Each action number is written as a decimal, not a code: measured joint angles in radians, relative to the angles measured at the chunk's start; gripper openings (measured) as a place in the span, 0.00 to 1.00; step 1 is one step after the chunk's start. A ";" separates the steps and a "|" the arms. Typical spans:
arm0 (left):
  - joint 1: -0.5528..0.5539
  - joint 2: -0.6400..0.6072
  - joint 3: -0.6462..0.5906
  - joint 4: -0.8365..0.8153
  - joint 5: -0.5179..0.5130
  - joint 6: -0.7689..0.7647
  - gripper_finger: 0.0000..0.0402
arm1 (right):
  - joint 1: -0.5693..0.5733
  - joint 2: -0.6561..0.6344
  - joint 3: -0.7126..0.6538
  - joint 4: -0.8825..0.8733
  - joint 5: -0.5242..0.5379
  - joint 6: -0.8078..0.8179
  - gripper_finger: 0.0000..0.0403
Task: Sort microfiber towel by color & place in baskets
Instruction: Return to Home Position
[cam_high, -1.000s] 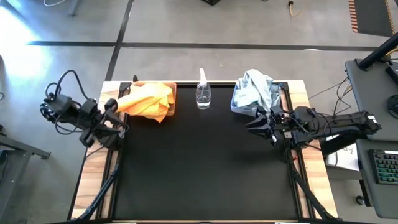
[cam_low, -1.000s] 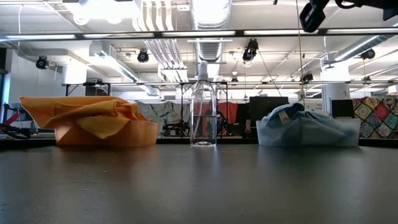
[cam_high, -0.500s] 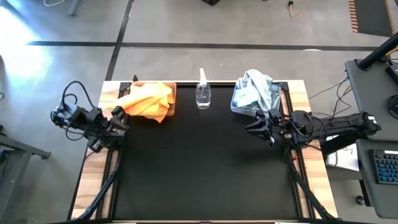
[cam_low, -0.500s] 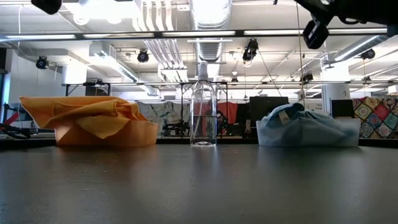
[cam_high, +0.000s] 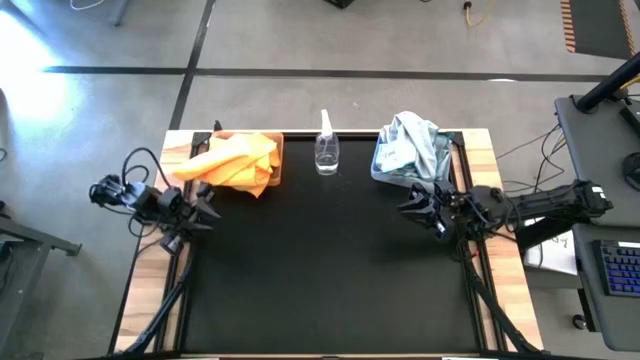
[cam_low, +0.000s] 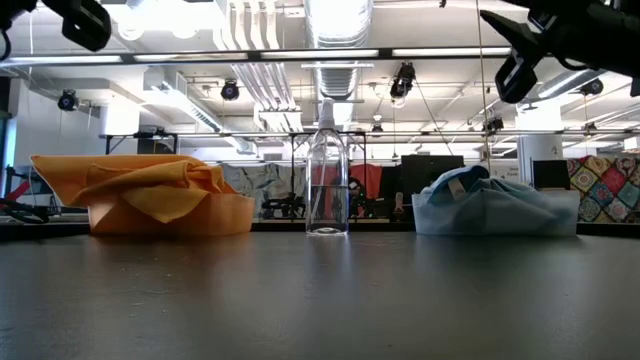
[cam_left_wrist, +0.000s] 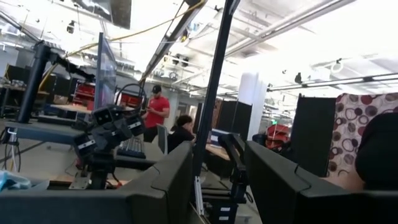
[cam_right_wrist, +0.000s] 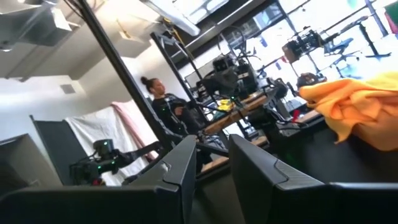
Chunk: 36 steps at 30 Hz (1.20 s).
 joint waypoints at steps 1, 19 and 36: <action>0.000 -0.001 -0.019 0.019 0.000 0.000 0.33 | 0.000 0.000 -0.007 0.003 0.007 -0.001 0.22; 0.000 -0.002 -0.203 0.227 -0.002 -0.035 0.33 | 0.000 0.000 -0.072 0.003 0.036 -0.012 0.22; 0.000 0.012 -0.204 0.184 -0.002 -0.040 0.33 | -0.001 0.001 -0.089 -0.039 0.036 -0.061 0.21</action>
